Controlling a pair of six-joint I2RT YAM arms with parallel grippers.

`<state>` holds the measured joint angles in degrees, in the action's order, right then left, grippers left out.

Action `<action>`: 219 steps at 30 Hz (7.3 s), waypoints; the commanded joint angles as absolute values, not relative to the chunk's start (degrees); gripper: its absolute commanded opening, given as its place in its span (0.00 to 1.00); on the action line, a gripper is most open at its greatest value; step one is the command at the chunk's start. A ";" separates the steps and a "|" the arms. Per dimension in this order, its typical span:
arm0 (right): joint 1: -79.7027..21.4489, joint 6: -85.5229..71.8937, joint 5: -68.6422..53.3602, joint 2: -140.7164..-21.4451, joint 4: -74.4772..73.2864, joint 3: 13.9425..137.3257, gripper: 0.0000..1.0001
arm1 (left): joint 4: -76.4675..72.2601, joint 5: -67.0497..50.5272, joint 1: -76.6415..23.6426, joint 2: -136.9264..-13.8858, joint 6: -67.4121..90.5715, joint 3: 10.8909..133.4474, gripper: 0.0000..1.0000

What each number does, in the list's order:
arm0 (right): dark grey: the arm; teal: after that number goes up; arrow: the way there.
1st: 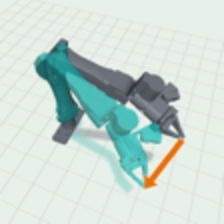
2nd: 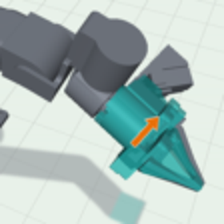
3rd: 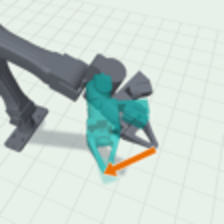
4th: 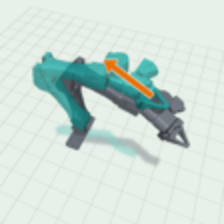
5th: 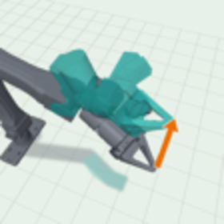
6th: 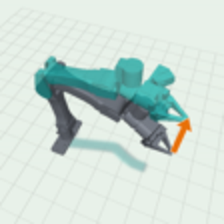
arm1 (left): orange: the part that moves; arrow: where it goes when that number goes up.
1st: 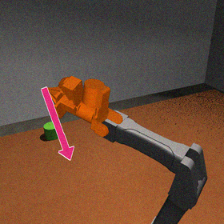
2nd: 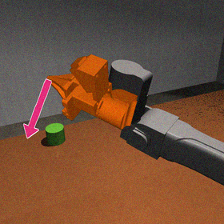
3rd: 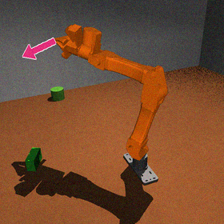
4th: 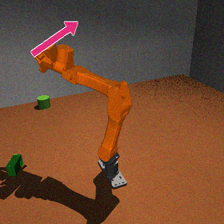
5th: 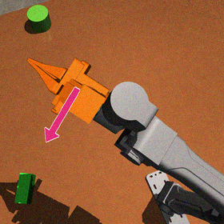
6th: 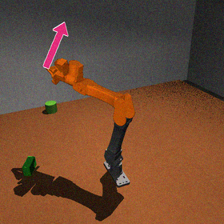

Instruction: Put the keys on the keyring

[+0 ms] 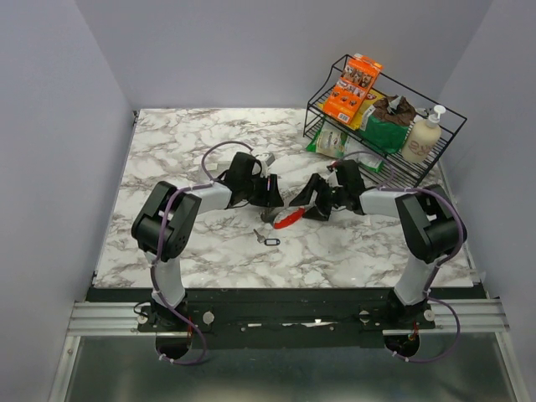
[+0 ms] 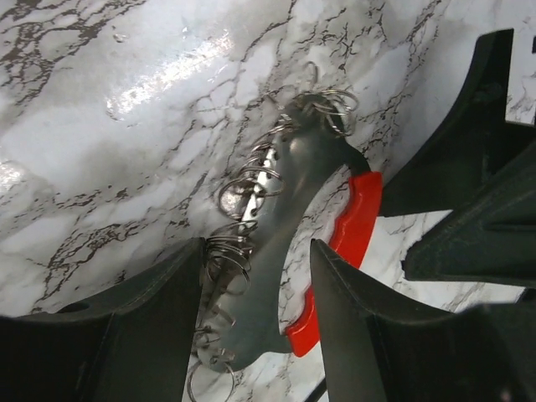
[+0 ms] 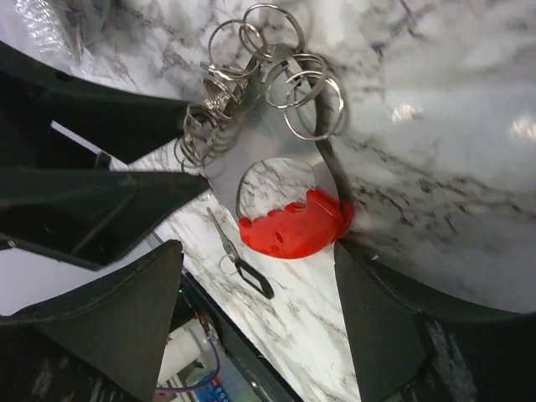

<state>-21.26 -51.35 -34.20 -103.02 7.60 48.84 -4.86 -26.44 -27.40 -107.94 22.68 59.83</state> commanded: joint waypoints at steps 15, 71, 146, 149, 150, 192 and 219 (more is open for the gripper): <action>-21.09 -46.51 -34.81 -111.80 3.35 67.23 0.81 | -7.92 -28.30 -33.57 -101.87 31.29 53.25 0.61; -21.09 -45.18 -32.08 -103.88 1.68 55.28 0.82 | 6.59 -24.78 -27.60 -106.36 18.90 59.42 0.60; -32.17 -23.91 -2.55 -99.05 -32.26 64.86 0.39 | -10.37 -38.67 -26.19 -99.40 31.55 50.19 0.58; -32.17 -23.91 -3.51 -99.67 -31.73 64.60 0.39 | -10.46 -38.67 -26.10 -99.49 31.64 49.92 0.58; -32.17 -23.99 -4.12 -100.19 -31.73 64.60 0.39 | -10.63 -38.67 -26.10 -99.49 31.64 49.83 0.58; -32.17 -14.86 3.17 -88.70 -29.80 64.25 0.01 | -5.54 -34.72 -26.10 -90.71 23.91 52.91 0.57; -32.17 4.13 -33.91 -69.44 -21.09 61.87 0.01 | 10.89 -53.08 -26.10 -76.21 3.79 63.54 0.60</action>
<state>-31.92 2.42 -25.39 -71.59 -23.16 60.03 5.19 -45.21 -26.26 -78.52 10.31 61.76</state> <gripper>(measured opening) 0.014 0.606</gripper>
